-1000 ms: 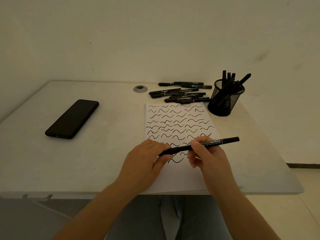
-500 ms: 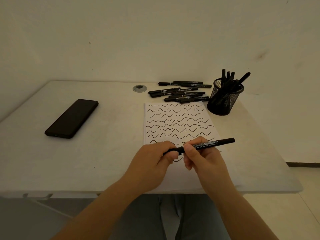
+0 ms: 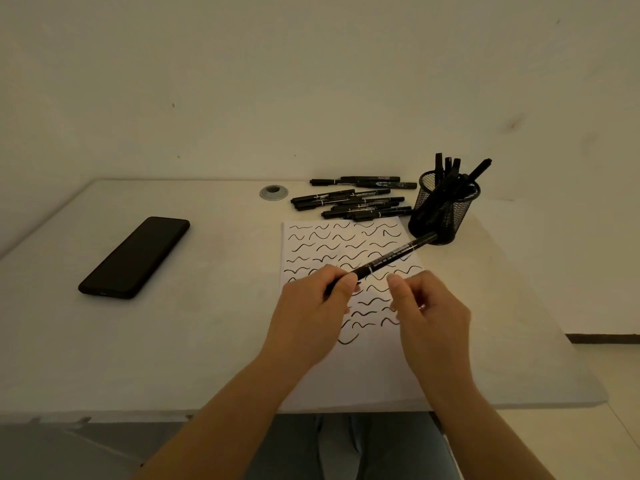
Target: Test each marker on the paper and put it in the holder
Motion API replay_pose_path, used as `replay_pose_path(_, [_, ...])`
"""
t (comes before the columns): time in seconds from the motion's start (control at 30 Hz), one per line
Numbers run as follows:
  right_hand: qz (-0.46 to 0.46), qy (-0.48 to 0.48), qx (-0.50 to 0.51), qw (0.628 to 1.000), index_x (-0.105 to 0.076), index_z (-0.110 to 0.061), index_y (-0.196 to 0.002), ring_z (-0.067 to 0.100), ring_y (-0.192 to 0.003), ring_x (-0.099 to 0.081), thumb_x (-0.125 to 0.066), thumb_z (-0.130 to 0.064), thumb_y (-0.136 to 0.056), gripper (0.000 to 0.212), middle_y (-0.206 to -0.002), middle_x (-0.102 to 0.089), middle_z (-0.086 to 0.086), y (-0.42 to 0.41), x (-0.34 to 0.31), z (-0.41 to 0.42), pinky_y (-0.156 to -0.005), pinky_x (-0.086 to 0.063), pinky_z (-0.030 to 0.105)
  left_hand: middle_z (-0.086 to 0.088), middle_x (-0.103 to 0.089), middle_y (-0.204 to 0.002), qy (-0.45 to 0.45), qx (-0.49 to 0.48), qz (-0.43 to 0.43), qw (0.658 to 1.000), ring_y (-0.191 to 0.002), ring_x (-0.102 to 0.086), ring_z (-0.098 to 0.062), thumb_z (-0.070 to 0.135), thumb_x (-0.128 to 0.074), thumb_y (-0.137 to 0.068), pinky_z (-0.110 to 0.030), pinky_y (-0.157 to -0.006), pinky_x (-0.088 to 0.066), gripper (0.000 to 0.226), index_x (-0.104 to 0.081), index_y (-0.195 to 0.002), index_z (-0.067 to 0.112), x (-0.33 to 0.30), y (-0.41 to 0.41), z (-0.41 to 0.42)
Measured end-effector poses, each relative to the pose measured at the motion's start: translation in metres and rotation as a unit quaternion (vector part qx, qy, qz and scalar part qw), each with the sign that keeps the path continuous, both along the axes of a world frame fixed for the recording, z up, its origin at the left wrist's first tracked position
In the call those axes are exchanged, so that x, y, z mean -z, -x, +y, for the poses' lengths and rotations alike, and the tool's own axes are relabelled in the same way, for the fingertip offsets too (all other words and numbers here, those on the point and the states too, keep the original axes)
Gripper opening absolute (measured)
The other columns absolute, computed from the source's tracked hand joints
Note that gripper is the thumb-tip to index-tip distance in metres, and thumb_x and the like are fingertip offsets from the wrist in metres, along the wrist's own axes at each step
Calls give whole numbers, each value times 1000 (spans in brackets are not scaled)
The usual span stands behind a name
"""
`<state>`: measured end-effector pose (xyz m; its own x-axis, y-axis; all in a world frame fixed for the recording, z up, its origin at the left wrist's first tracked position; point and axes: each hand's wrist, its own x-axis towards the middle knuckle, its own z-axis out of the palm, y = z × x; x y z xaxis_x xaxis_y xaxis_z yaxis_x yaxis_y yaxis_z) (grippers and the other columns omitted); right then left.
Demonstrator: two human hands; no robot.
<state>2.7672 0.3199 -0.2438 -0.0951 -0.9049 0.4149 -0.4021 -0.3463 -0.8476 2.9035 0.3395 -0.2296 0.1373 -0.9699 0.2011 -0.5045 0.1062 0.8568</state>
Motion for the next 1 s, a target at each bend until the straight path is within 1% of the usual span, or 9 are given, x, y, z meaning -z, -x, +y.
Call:
replay_pose_path(0.07, [134,135,15,982,-62,-15,-85,3,-59,-50,-63,-22,-84,7,-82,-58,-6,9,-5,-9,-53,-36,7,5,-59,-60,-5,-1,-66,998,-54,-54,-6,43,-42,-87,-18,-48,-40,22,-59,-78,33,-5,-1,-8])
replay_pose_path(0.17, [289,237,-8,927,-67,-8,-95,16,-69,-58,-72,-17,-76,21,-91,-64,9,21,-12,-26,-54,-45,19,7,-56,-59,22,15,-167,986,-52,-48,-8,45,-43,-88,-23,-49,-33,22,-57,-80,30,-13,3,-19])
replay_pose_path(0.43, [405,268,-76,871,-66,-11,-86,15,-60,-60,-68,-20,-74,15,-78,-65,3,40,-42,-59,-43,-48,23,15,-47,-61,110,94,-282,948,-58,-47,-3,51,-39,-87,-15,-53,-29,26,-52,-83,29,-43,10,-46])
replay_pose_path(0.53, [354,205,-42,912,-62,-13,-89,8,-55,-52,-68,-19,-77,15,-74,-59,-5,51,-62,-75,-44,-43,16,20,-47,-64,106,123,-297,941,-63,-48,4,60,-27,-82,-14,-57,-35,34,-50,-86,36,-60,9,-63])
replay_pose_path(0.63, [176,126,11,976,-49,-25,-96,0,-60,-53,-57,-30,-80,18,-76,-54,-17,66,-85,-97,-53,-42,13,20,-54,-71,64,122,-308,941,-68,-52,4,58,-31,-83,-18,-60,-42,30,-52,-89,39,-71,7,-91])
replay_pose_path(0.73, [18,131,23,991,-41,-32,-102,0,-64,-63,-59,-22,-83,28,-80,-59,-18,80,-107,-120,-52,-47,11,16,-57,-71,12,98,-333,938,-63,-52,1,51,-43,-87,-22,-56,-42,18,-54,-88,37,-70,1,-129])
replay_pose_path(0.8, [-31,140,22,989,-39,-34,-109,-4,-68,-63,-61,-15,-84,38,-81,-61,-14,84,-117,-134,-50,-45,7,14,-58,-73,-18,82,-350,933,-64,-53,-1,47,-45,-89,-23,-55,-42,18,-56,-91,32,-66,-6,-155])
replay_pose_path(0.9, [15,113,32,993,-30,-38,-122,2,-65,-62,-60,-16,-85,53,-78,-59,-12,81,-118,-151,-43,-42,5,7,-63,-87,-57,47,-381,922,-73,-57,-10,44,-45,-90,-25,-58,-42,20,-57,-93,28,-55,-22,-191])
replay_pose_path(1.0, [96,93,31,990,-26,-35,-127,6,-59,-58,-54,-15,-89,51,-71,-57,-7,74,-107,-165,-43,-44,15,1,-62,-100,-106,16,-411,905,-82,-55,-15,42,-44,-91,-29,-67,-45,23,-57,-99,25,-40,-41,-222])
